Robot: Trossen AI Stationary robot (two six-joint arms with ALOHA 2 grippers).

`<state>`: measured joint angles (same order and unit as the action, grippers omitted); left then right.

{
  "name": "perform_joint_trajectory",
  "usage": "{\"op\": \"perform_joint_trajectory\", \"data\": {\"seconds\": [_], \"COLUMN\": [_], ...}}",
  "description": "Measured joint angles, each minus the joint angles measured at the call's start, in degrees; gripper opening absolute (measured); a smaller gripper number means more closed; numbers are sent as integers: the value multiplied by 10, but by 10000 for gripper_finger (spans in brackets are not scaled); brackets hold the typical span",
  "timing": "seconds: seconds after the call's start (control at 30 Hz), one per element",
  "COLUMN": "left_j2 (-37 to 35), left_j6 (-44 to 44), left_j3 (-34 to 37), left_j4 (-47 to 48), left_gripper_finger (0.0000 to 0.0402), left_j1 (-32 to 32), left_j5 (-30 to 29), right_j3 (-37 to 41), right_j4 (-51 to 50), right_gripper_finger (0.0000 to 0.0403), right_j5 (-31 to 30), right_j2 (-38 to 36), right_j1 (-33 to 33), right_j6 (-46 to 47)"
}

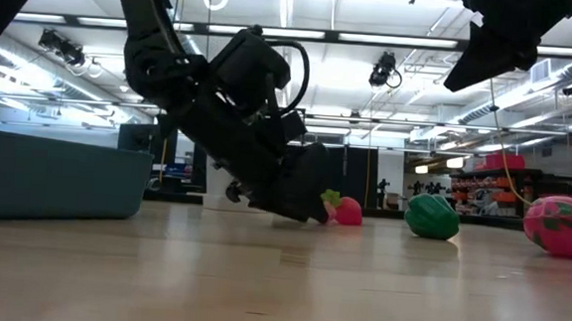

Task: Pick and placing Produce into tupperware
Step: Put the pink peach into the blue bin

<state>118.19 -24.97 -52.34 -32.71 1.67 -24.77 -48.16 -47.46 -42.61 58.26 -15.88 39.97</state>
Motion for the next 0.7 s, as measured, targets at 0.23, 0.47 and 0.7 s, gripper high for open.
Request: {"op": "perform_joint_trajectory", "data": {"seconds": [0.23, 0.47, 0.7], "left_j2": [8, 9, 9], "left_j6": [-1, -2, 1], "left_j3": [0, 0, 0], "left_j4": [-8, -13, -31], "left_gripper_finger": [203, 199, 201], "left_j1": [1, 0, -2], "left_j5": [-3, -5, -5], "right_j3": [0, 0, 0], "right_j4": [6, 5, 4], "right_gripper_finger": [126, 126, 126], "right_j5": [0, 0, 0], "right_j2": [0, 0, 0], "right_j1": [0, 0, 0], "right_j6": [-1, -1, -1]}}
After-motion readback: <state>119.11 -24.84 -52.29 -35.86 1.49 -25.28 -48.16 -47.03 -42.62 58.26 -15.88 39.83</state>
